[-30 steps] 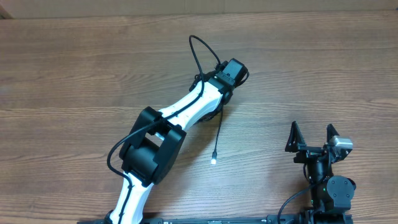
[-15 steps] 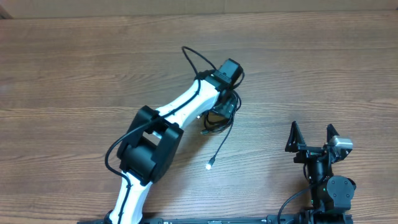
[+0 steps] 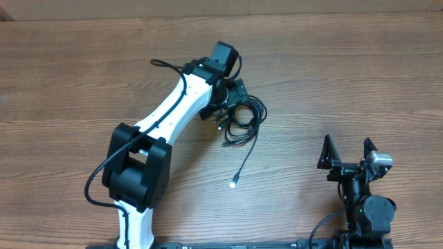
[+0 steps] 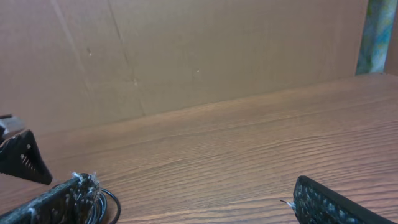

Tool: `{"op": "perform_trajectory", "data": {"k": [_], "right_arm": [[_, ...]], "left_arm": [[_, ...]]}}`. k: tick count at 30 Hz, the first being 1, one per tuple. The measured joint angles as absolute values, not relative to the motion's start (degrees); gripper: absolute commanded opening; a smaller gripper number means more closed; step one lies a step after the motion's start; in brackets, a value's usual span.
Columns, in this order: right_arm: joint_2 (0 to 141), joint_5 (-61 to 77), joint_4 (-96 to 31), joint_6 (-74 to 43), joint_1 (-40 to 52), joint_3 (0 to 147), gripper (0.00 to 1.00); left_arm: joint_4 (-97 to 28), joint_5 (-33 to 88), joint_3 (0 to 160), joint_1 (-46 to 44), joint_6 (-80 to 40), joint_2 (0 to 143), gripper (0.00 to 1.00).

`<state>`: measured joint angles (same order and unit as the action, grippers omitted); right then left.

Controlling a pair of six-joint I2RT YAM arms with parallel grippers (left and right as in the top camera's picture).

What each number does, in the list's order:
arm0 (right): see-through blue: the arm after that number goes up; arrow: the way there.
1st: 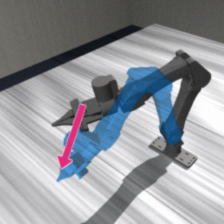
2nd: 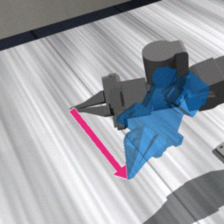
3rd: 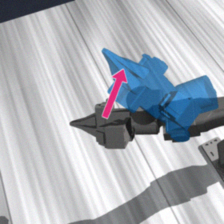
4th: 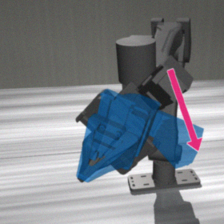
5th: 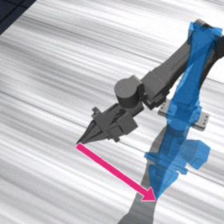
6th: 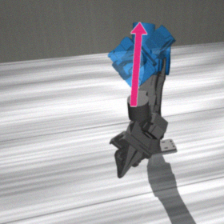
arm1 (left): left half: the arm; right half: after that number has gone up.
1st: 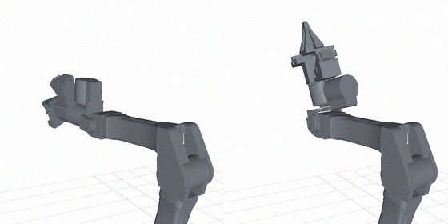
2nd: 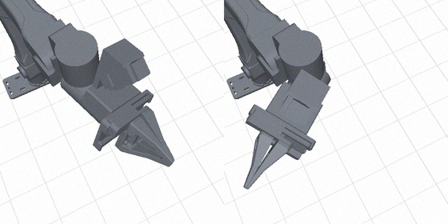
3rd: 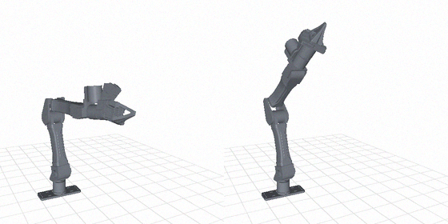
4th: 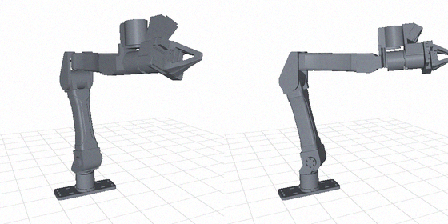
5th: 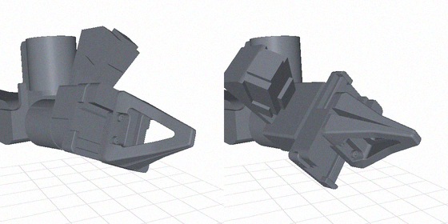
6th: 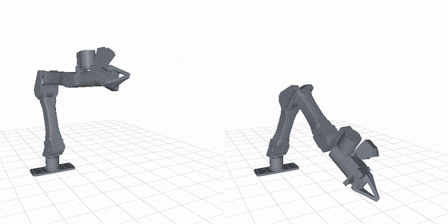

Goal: Untangle cables
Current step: 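Hold the cable bundle raised and shift it with the left gripper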

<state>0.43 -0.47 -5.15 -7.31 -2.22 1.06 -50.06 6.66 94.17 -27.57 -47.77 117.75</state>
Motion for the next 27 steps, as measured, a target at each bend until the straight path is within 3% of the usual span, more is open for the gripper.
{"op": "perform_trajectory", "data": {"k": [8, 17, 22, 27], "right_arm": [[0.4, -0.5, -5.2, -7.3, -2.2, 1.1, 1.0], [0.4, -0.5, -5.1, -7.3, -2.2, 1.1, 1.0], [0.4, -0.5, -5.2, -7.3, -2.2, 1.1, 1.0], [0.4, -0.5, -5.2, -7.3, -2.2, 1.1, 1.0]], "left_arm": [[-55.3, 3.0, 94.2, -33.5, -67.7, 117.8, 0.93], [-55.0, -5.4, 94.2, -40.3, -88.2, 117.8, 0.93], [-54.9, -7.4, 94.2, -40.0, -91.8, 118.1, 0.87], [-54.9, -7.4, 94.2, -40.0, -92.5, 120.8, 0.87]]}}
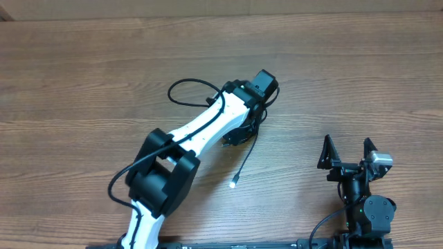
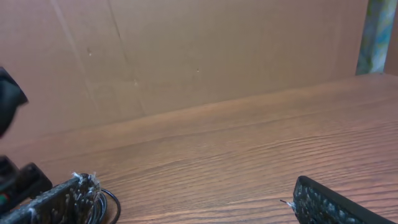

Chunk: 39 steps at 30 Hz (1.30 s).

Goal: Untangle cables
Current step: 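Hold the cable bundle raised and shift it with the left gripper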

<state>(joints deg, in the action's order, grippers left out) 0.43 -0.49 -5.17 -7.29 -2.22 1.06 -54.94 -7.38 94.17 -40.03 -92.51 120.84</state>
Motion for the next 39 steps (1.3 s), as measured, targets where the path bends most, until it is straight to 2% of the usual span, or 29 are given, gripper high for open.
{"op": "perform_trajectory", "data": {"k": [3, 14, 34, 39], "right_arm": [[0.4, -0.5, -5.1, -7.3, -2.2, 1.1, 1.0], [0.4, -0.5, -5.1, -7.3, -2.2, 1.1, 1.0], [0.4, -0.5, -5.2, -7.3, -2.2, 1.1, 1.0], [0.4, -0.5, -5.1, -7.3, -2.2, 1.1, 1.0]], "left_arm": [[-54.9, -7.7, 94.2, -40.0, -92.9, 121.7, 0.88], [-54.2, -10.5, 94.2, -40.0, -93.1, 123.3, 0.78], [-49.5, -12.7, 94.2, -40.0, -93.1, 124.6, 0.68], [-49.5, -12.7, 94.2, -40.0, -93.0, 125.7, 0.61]]}}
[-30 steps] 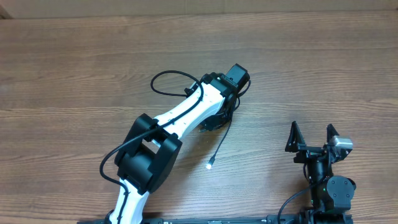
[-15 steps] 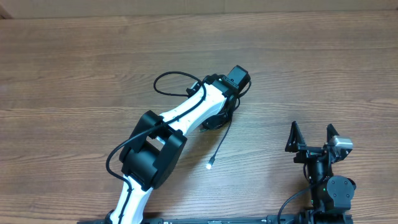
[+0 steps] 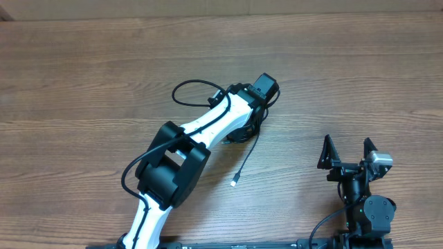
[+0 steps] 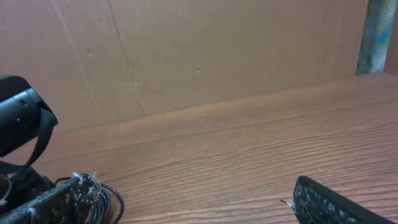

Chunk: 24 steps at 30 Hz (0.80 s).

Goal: Untangle cables
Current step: 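Hold the cable bundle raised and shift it with the left gripper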

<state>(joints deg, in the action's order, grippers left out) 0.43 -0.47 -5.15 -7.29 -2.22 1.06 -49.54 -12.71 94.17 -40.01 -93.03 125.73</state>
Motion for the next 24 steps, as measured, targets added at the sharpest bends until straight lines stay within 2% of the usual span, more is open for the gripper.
{"op": "perform_trajectory", "data": {"k": [2, 3, 4, 6, 10, 14, 18, 24], "right_arm": [[0.4, -0.5, -5.1, -7.3, -2.2, 1.1, 1.0], [0.4, -0.5, -5.1, -7.3, -2.2, 1.1, 1.0], [0.4, -0.5, -5.1, -7.3, -2.2, 1.1, 1.0], [0.4, -0.5, -5.1, -7.3, -2.2, 1.1, 1.0], [0.4, -0.5, -5.1, -7.3, -2.2, 1.1, 1.0], [0.4, -0.5, -5.1, -7.3, -2.2, 1.1, 1.0], [0.4, -0.5, -5.1, -7.3, -2.2, 1.1, 1.0], [0.4, -0.5, -5.1, -7.3, -2.2, 1.1, 1.0]], "left_arm": [[-49.7, -12.7, 94.2, -40.0, -93.1, 125.8, 0.58], [-49.7, -12.7, 94.2, -40.0, -93.1, 125.8, 0.53], [-49.7, -12.7, 94.2, -40.0, -93.1, 125.8, 0.42], [-49.6, -12.7, 94.4, -40.0, -92.6, 126.3, 0.32], [-49.7, -12.9, 94.5, -40.0, -91.5, 126.9, 0.24], [-50.0, -12.9, 94.5, -40.0, -90.8, 126.9, 0.11], [-50.3, -12.6, 94.5, -39.9, -87.7, 127.0, 0.04], [-50.4, -8.9, 95.0, -38.5, -72.4, 127.0, 0.04]]}}
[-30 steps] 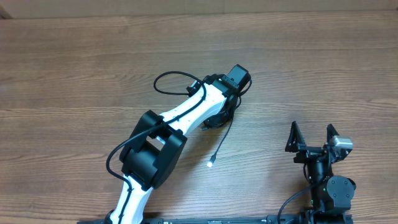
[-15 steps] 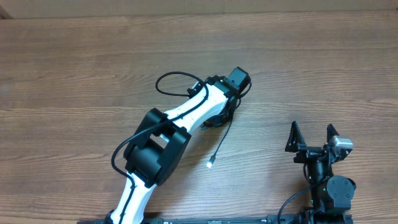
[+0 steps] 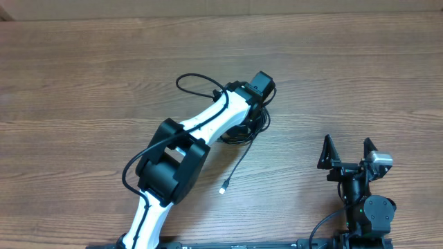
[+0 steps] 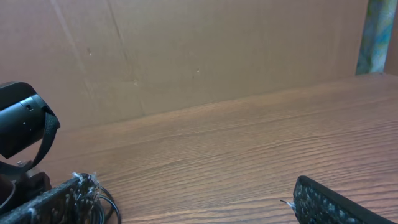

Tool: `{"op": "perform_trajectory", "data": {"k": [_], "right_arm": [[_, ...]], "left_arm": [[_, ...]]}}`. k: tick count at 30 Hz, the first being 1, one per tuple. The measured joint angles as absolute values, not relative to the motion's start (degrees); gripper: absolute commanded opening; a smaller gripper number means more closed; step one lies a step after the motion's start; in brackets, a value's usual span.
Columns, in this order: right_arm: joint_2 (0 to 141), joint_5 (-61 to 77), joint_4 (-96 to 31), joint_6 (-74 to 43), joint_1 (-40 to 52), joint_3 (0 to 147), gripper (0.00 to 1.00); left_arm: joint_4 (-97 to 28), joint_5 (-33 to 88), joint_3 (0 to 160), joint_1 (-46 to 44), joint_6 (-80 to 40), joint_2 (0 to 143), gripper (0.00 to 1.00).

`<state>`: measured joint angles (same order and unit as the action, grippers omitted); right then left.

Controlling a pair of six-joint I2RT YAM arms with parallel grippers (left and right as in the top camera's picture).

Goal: Untangle cables
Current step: 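Hold the cable bundle raised and shift it with the left gripper, then move the right gripper toward the cables held by the left gripper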

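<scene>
A bundle of black cables (image 3: 250, 126) lies mid-table, and one loose strand runs down to a light plug (image 3: 223, 188). My left arm reaches over the bundle, its black wrist (image 3: 260, 83) right above it. The left fingers are hidden beneath the wrist, so their state does not show. In the right wrist view the cable loops (image 4: 107, 200) and the left wrist (image 4: 20, 127) appear at far left. My right gripper (image 3: 347, 153) rests near the table's front right, open and holding nothing, with its fingers (image 4: 326, 204) wide apart.
The left arm's own black lead loops (image 3: 188, 81) above the table beside its white forearm (image 3: 208, 124). A brown cardboard wall (image 4: 217, 50) backs the wooden table (image 3: 360, 76).
The loose strand's plug has shifted down and to the left. The left wrist has moved slightly left over the bundle. The right arm has not moved.
The left gripper stood at the bundle's upper left, with loops spread to its right. Then the arm had swung right, its wrist over the bundle. The wrist has stayed there since, the bundle looks tighter, and the plug has now slid down-left. The right gripper has kept still, open.
</scene>
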<state>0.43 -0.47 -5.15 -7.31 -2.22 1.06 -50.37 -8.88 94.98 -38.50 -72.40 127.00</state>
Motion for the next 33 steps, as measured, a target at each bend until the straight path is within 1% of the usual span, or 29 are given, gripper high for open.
{"op": "perform_trajectory", "data": {"k": [10, 18, 25, 29, 33], "right_arm": [[0.4, -0.5, -5.1, -7.3, -2.2, 1.1, 1.0], [0.4, -0.5, -5.1, -7.3, -2.2, 1.1, 1.0], [0.4, -0.5, -5.1, -7.3, -2.2, 1.1, 1.0], [0.4, -0.5, -5.1, -7.3, -2.2, 1.1, 1.0], [0.4, -0.5, -5.1, -7.3, -2.2, 1.1, 1.0]], "left_arm": [[-53.2, -6.2, 96.8, -37.7, -45.2, 125.5, 0.04], [-56.6, -4.2, 96.9, -36.0, -19.1, 107.6, 0.04], [-60.3, -3.2, 96.9, -36.0, -3.6, 102.3, 0.04], [-62.5, -2.5, 96.9, -36.0, 0.7, 102.3, 0.04], [-62.7, 2.0, 96.9, -36.0, 5.8, 102.3, 0.04]]}}
